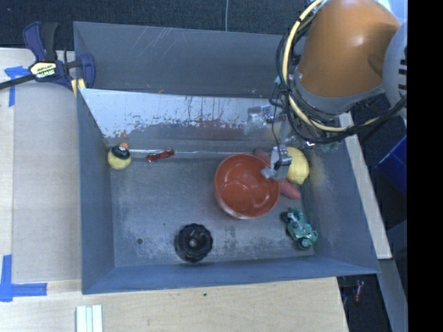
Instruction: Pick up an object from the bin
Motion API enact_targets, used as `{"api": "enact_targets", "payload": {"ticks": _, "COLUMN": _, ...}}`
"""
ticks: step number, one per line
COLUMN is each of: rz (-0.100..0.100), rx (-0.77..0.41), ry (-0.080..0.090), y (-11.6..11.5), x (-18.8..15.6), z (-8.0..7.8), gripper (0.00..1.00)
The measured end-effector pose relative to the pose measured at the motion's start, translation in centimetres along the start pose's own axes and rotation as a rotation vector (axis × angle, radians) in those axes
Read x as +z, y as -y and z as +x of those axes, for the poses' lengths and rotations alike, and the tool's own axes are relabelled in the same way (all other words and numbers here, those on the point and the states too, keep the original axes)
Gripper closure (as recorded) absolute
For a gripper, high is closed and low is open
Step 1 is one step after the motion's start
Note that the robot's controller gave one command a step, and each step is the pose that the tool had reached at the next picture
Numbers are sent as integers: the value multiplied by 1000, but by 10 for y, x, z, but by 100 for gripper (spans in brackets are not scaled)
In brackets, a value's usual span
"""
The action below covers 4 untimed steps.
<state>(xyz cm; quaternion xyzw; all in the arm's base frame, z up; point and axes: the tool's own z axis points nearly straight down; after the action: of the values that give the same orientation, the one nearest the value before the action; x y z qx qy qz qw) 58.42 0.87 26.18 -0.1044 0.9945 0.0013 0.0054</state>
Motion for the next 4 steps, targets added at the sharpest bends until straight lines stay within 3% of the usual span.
{"api": "enact_targets", "payload": {"ticks": 1, "rz": 3, "rx": -38, "ry": 11, "y": 0, "x": 44, "z": -2, "gripper": 0}}
{"api": "enact_targets", "payload": {"ticks": 2, "rz": 3, "rx": 30, "ry": 21, "y": -18, "x": 105, "z": 6, "gripper": 0}}
{"api": "enact_targets", "payload": {"ticks": 3, "rz": 4, "rx": -2, "ry": 22, "y": -39, "x": 164, "z": -28, "gripper": 0}}
{"api": "enact_targets", "payload": {"ticks": 4, "rz": 3, "rx": -10, "ry": 12, "y": -42, "x": 115, "z": -22, "gripper": 0}}
